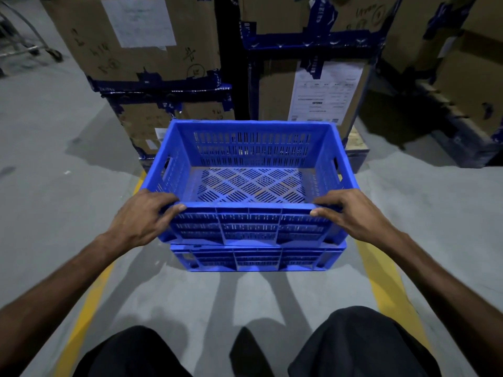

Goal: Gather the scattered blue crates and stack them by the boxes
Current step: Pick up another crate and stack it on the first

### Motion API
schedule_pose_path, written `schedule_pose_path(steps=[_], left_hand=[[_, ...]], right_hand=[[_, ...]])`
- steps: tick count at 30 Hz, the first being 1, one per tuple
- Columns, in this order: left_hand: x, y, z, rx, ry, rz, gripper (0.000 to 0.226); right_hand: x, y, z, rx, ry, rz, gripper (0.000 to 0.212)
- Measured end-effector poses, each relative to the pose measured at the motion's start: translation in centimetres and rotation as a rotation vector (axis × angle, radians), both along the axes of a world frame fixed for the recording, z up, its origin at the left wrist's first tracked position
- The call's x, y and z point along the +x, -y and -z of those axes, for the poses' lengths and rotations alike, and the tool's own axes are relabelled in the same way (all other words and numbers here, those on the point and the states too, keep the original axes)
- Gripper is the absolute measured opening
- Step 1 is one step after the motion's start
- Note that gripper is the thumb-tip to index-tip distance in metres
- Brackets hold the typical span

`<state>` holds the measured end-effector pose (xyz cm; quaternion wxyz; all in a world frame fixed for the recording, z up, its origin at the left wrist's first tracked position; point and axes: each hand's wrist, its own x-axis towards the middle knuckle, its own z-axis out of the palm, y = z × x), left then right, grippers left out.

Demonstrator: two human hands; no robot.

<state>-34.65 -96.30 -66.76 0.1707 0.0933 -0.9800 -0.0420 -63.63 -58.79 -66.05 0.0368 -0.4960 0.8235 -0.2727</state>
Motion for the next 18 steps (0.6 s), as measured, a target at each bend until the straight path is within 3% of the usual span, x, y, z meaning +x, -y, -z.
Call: schedule_pose_path(steps=[18], left_hand=[[-0.4, -1.2, 0.6, -0.001, 0.008, 0.009, 0.048]], right_hand=[[-0.4, -1.6, -0.7, 0.002, 0.079, 0.036, 0.054]])
